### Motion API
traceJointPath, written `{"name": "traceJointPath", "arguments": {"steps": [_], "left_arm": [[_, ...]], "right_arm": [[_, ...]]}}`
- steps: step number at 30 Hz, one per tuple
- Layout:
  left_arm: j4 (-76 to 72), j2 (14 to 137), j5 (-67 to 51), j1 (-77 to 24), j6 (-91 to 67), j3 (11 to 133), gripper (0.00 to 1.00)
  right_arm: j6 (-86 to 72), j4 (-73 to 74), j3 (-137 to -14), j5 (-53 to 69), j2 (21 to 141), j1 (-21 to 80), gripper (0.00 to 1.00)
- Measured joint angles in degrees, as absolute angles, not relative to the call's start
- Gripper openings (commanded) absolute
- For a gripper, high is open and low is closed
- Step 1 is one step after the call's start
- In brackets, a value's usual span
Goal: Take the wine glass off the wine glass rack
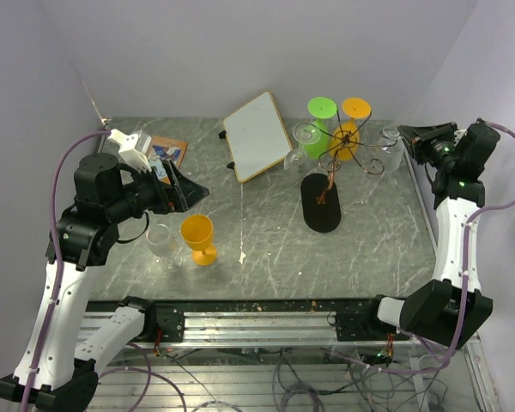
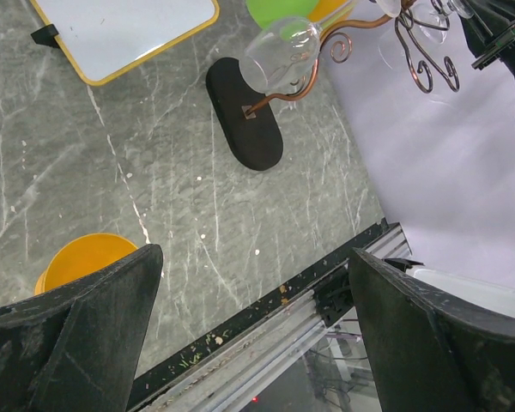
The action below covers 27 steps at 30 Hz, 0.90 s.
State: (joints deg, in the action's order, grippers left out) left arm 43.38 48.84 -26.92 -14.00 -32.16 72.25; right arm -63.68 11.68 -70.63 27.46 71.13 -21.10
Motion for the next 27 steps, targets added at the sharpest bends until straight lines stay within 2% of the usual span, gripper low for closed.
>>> {"name": "traceJointPath", "arguments": {"steps": [19, 27], "left_arm": [[43.2, 48.8, -26.8, -14.0, -32.2, 71.2, 1.0], [43.1, 48.8, -26.8, -14.0, -32.2, 71.2, 0.99]], "right_arm": [[-64.6, 12.4, -69.4, 30.4, 68.9, -21.1, 0.0], [-65.8, 9.7, -69.3, 35.9, 70.4, -21.1, 0.0]]}}
